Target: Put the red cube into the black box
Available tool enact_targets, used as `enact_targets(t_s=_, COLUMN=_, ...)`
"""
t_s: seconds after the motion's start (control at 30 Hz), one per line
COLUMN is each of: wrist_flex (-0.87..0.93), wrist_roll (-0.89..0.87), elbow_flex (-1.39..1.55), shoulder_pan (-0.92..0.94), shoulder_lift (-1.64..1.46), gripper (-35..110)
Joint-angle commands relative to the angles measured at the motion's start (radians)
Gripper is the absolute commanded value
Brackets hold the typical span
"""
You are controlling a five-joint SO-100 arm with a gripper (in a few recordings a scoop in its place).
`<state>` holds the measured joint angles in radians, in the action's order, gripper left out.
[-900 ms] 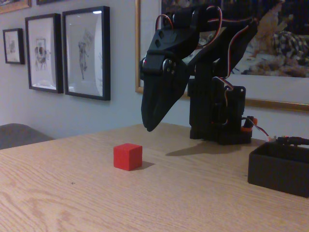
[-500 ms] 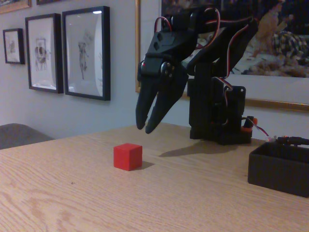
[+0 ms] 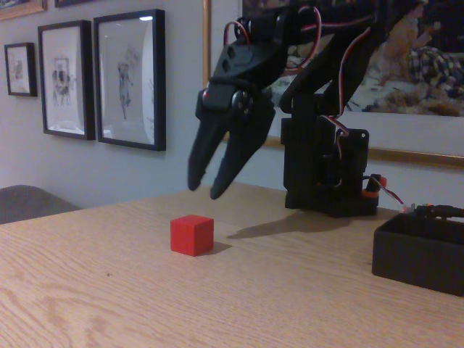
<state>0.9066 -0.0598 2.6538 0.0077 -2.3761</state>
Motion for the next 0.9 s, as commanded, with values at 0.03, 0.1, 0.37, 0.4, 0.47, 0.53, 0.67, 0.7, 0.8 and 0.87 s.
enact_targets(t_s=0.03, wrist_flex=-0.014, wrist_roll=-0.025, elbow_flex=-0.091, shoulder_pan=-0.029, shoulder_lift=0.115, gripper=23)
enact_targets(t_s=0.1, wrist_flex=-0.018, wrist_roll=-0.026, elbow_flex=-0.130, shoulder_pan=-0.038, shoulder_lift=0.195, gripper=27)
enact_targets(t_s=0.37, wrist_flex=-0.057, wrist_roll=-0.041, elbow_flex=-0.253, shoulder_pan=-0.075, shoulder_lift=0.433, gripper=30)
enact_targets(t_s=0.4, wrist_flex=-0.057, wrist_roll=-0.044, elbow_flex=-0.267, shoulder_pan=-0.077, shoulder_lift=0.451, gripper=30)
enact_targets(t_s=0.47, wrist_flex=-0.058, wrist_roll=-0.052, elbow_flex=-0.291, shoulder_pan=-0.080, shoulder_lift=0.485, gripper=28)
enact_targets(t_s=0.53, wrist_flex=-0.063, wrist_roll=-0.064, elbow_flex=-0.319, shoulder_pan=-0.081, shoulder_lift=0.522, gripper=26)
enact_targets(t_s=0.67, wrist_flex=-0.060, wrist_roll=-0.084, elbow_flex=-0.379, shoulder_pan=-0.086, shoulder_lift=0.595, gripper=21)
enact_targets(t_s=0.7, wrist_flex=-0.055, wrist_roll=-0.087, elbow_flex=-0.396, shoulder_pan=-0.087, shoulder_lift=0.609, gripper=19)
enact_targets(t_s=0.8, wrist_flex=-0.044, wrist_roll=-0.089, elbow_flex=-0.439, shoulder_pan=-0.089, shoulder_lift=0.660, gripper=15)
enact_targets(t_s=0.87, wrist_flex=-0.044, wrist_roll=-0.092, elbow_flex=-0.459, shoulder_pan=-0.091, shoulder_lift=0.692, gripper=13)
